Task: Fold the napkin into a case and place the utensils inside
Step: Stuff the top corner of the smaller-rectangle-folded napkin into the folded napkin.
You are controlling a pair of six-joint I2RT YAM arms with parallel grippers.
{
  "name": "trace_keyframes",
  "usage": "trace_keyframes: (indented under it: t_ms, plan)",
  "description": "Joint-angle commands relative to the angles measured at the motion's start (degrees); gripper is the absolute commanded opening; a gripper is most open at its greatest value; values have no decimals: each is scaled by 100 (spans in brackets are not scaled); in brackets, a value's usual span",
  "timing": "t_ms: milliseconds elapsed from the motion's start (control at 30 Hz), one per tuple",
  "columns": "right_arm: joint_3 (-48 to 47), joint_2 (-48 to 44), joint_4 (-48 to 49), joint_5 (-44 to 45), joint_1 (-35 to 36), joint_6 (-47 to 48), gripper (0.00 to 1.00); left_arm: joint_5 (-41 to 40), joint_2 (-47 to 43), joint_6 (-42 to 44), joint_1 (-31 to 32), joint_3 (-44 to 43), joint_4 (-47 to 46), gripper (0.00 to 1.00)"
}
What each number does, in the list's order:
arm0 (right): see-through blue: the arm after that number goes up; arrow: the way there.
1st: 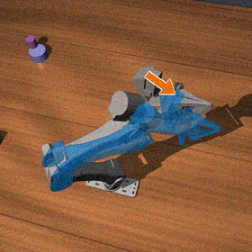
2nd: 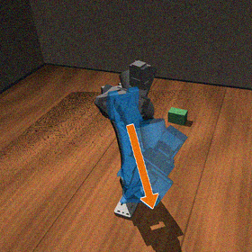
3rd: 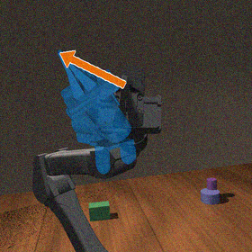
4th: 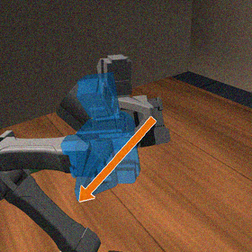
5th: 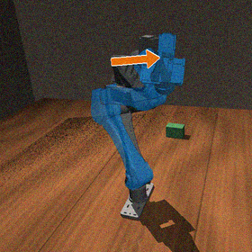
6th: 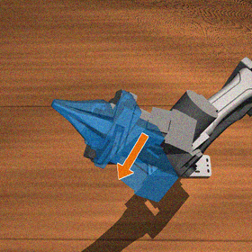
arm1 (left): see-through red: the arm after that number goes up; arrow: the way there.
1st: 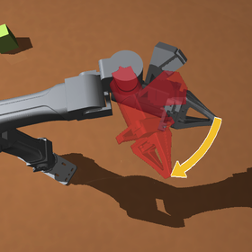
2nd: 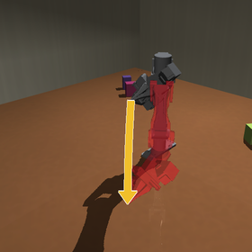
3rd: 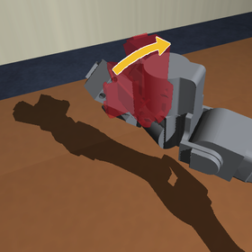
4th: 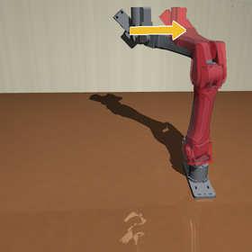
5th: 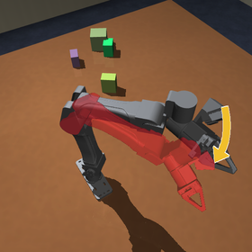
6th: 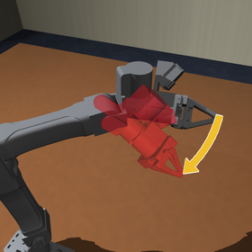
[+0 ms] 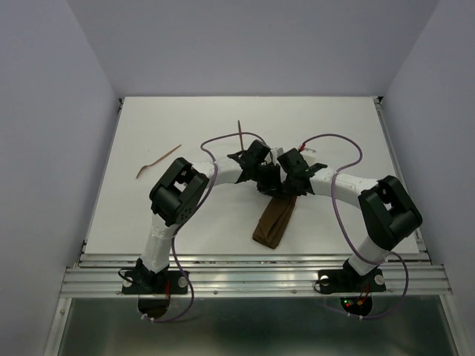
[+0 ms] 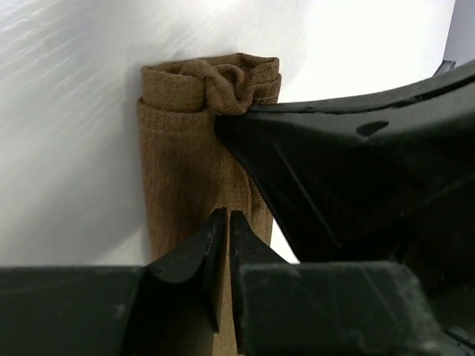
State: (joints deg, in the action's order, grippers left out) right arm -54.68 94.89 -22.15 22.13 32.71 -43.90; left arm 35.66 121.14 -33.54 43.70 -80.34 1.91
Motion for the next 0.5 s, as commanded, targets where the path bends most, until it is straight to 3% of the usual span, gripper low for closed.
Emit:
trace_keyframes:
  t_ms: [0,233,467]
  plan:
    - [-8,232,-281,81,60,-365,1,-24,-530,198,-81,211,46,23]
    - [-34,170,-272,143,7,-549,1,-77,-653,216,-143,466,11,22]
    - [-254,442,-272,125,-238,-734,1,-252,-1328,383,-441,1115,-51,21]
